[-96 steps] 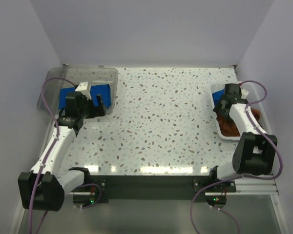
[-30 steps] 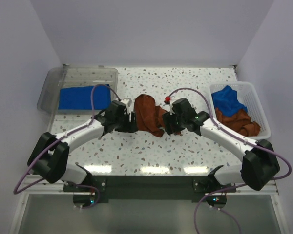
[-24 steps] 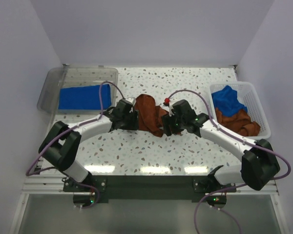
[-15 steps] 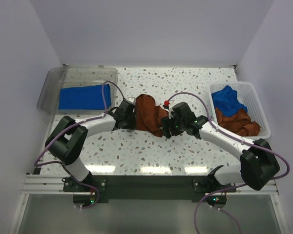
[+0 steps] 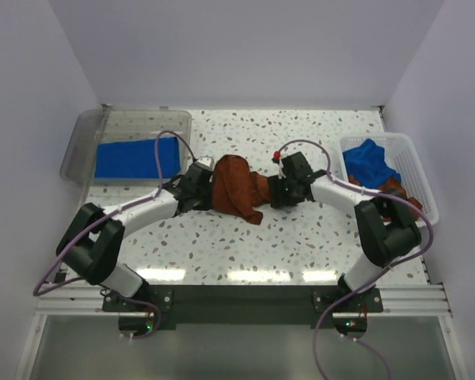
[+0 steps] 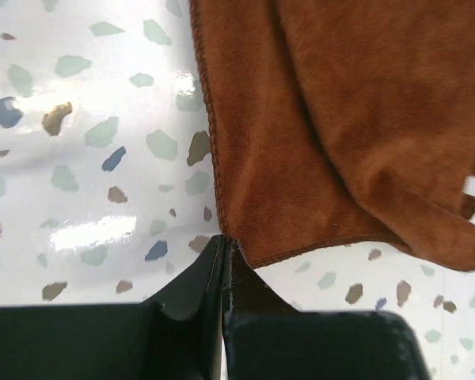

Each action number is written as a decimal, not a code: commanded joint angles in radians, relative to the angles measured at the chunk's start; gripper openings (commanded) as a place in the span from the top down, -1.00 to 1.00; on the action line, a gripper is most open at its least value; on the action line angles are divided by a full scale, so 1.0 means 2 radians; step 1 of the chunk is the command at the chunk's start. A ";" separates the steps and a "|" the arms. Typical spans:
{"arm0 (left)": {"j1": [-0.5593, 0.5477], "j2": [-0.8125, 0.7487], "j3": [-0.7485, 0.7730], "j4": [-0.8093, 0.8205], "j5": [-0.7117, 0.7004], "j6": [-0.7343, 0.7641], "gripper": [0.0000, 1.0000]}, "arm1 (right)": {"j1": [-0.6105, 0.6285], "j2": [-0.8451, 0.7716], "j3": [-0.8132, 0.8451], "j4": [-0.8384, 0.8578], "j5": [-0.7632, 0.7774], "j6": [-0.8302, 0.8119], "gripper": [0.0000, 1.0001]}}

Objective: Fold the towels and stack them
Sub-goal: Move the towel to the center of the board

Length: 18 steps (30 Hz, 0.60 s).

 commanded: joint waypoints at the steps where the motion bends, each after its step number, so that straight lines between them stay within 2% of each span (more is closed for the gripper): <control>1: -0.003 -0.056 -0.013 -0.036 -0.012 0.007 1.00 | -0.046 0.037 0.084 0.020 0.034 0.006 -0.20; 4: -0.002 -0.083 -0.036 -0.049 0.006 -0.002 1.00 | -0.061 0.054 0.136 0.021 0.071 0.028 -0.21; 8: -0.003 -0.109 -0.066 -0.056 0.036 -0.013 1.00 | -0.048 0.039 0.151 0.011 0.037 0.034 -0.21; 12: -0.002 -0.126 -0.082 -0.056 0.056 -0.020 1.00 | 0.010 0.005 0.090 -0.005 0.037 0.047 -0.18; 18: -0.003 -0.139 -0.089 -0.062 0.054 -0.017 1.00 | 0.033 -0.033 0.000 0.034 0.011 0.091 -0.07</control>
